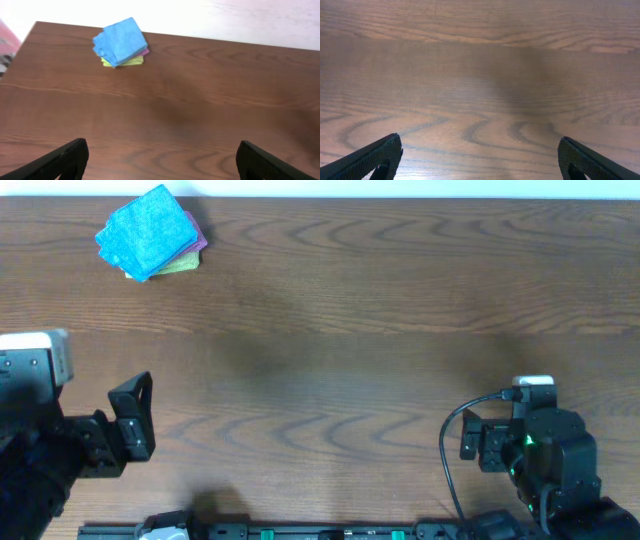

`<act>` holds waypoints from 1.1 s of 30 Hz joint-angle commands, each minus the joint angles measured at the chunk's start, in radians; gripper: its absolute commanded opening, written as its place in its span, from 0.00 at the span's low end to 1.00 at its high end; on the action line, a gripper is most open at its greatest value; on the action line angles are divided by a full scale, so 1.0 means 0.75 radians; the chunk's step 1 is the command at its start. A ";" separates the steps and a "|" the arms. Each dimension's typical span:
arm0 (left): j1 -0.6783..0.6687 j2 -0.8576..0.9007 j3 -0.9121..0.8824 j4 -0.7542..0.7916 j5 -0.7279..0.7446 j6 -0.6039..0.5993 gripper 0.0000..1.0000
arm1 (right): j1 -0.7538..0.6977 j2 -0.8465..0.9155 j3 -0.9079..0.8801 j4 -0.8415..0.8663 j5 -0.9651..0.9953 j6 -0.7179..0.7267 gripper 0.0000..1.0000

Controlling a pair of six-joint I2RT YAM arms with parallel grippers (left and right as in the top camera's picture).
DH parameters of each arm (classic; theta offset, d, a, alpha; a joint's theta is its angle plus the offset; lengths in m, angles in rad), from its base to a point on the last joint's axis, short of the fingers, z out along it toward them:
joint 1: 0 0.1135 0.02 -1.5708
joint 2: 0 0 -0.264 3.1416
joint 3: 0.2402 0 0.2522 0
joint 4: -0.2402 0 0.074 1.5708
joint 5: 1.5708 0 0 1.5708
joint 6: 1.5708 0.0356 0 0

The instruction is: Fold the cloth

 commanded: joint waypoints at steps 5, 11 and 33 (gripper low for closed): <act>-0.001 -0.260 -0.204 0.223 -0.141 0.081 0.95 | 0.004 -0.005 -0.008 -0.001 0.010 0.019 0.99; -0.002 -0.534 -0.698 0.554 -0.174 0.078 0.96 | 0.004 -0.005 -0.008 -0.001 0.010 0.019 0.99; -0.004 -1.074 -2.120 1.525 -0.175 -0.251 0.95 | 0.004 -0.005 -0.008 -0.001 0.010 0.019 0.99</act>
